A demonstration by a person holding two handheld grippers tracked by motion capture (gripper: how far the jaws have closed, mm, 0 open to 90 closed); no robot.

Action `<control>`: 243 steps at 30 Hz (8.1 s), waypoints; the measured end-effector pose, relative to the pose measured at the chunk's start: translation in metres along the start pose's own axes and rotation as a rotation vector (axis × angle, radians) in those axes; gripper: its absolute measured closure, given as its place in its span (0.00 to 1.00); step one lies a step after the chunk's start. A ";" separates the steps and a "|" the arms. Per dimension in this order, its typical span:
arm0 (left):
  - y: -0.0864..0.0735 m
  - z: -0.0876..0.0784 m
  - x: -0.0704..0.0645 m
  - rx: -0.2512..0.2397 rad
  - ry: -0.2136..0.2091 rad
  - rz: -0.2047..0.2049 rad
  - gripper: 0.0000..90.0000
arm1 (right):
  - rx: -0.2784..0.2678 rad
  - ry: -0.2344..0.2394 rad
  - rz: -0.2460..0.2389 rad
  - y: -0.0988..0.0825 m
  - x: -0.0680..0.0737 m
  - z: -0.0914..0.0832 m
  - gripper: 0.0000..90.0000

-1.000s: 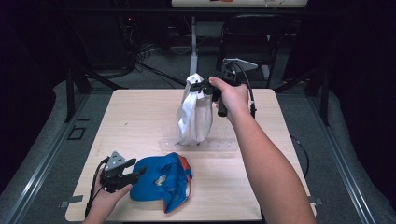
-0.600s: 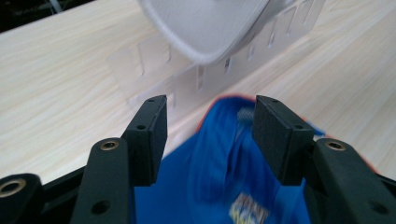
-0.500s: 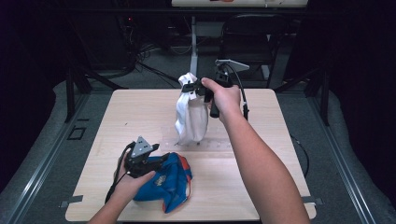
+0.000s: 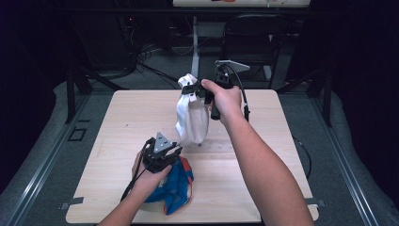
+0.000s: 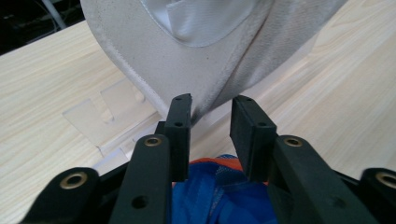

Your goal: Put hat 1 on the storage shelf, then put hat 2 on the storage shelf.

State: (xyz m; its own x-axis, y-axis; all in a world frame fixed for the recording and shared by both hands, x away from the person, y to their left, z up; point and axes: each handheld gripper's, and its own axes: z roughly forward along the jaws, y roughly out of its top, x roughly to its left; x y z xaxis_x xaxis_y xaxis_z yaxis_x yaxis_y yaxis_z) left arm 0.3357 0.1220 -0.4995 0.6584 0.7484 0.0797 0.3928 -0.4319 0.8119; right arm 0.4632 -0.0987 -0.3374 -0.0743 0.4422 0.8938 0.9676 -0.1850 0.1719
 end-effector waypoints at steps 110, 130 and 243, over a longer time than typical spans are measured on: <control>-0.098 -0.057 0.061 0.027 0.021 -0.234 0.55 | -0.017 -0.268 -0.292 -0.096 -0.102 -0.050 0.70; -0.103 -0.055 0.060 0.048 0.036 -0.211 0.52 | -0.013 -0.249 -0.288 -0.135 -0.162 -0.036 0.69; -0.121 -0.064 0.054 0.075 0.061 -0.193 0.54 | 0.152 -0.088 -0.198 -0.155 -0.190 -0.014 0.86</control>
State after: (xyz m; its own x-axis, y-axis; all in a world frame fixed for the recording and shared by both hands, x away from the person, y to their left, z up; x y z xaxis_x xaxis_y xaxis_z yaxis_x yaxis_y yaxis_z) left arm 0.2827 0.2471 -0.5562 0.5273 0.8489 -0.0367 0.5563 -0.3122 0.7701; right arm 0.3238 -0.1666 -0.5282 -0.2512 0.5324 0.8084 0.9619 0.0441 0.2699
